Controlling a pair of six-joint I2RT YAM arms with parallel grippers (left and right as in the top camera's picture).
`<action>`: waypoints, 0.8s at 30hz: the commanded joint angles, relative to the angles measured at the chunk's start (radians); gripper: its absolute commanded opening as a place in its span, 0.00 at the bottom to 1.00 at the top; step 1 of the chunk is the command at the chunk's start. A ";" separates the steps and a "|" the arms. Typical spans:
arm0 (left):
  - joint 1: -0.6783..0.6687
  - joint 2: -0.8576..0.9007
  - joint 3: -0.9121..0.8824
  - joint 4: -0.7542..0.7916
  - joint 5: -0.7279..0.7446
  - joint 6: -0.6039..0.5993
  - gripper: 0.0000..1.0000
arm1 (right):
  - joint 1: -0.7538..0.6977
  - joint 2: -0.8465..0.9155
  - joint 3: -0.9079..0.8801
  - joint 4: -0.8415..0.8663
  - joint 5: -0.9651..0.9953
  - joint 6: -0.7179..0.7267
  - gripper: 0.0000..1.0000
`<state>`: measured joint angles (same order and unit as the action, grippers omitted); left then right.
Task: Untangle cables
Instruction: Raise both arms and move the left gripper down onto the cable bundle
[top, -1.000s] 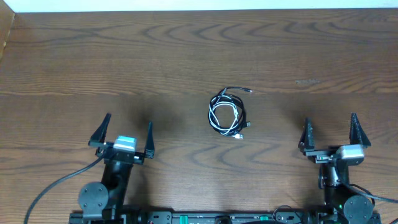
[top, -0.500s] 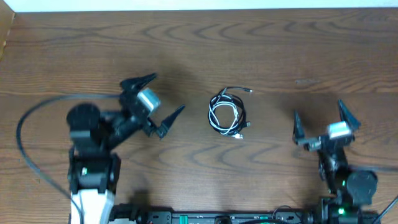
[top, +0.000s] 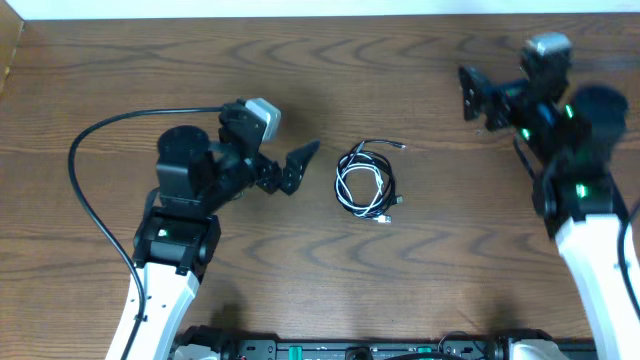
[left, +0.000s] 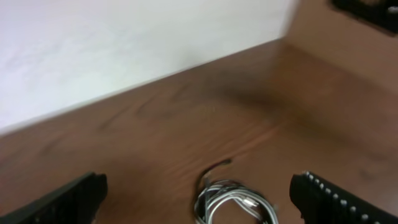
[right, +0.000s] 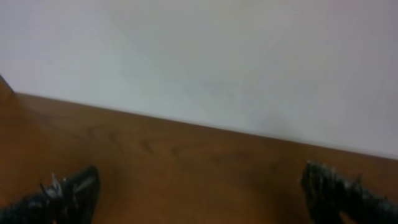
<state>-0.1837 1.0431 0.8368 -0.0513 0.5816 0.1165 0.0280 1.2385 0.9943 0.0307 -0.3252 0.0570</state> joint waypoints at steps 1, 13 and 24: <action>-0.043 0.009 0.086 -0.063 -0.333 -0.130 0.98 | 0.082 0.105 0.179 -0.151 0.181 0.039 0.99; -0.230 0.219 0.334 -0.504 -0.731 -0.372 0.99 | 0.435 0.272 0.314 -0.432 0.626 0.008 0.99; -0.285 0.251 0.334 -0.748 -0.580 -0.788 0.98 | 0.442 0.359 0.314 -0.654 0.381 0.081 0.99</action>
<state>-0.4656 1.2911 1.1561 -0.7795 -0.0845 -0.5362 0.4561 1.5932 1.2919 -0.5697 0.1047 0.1085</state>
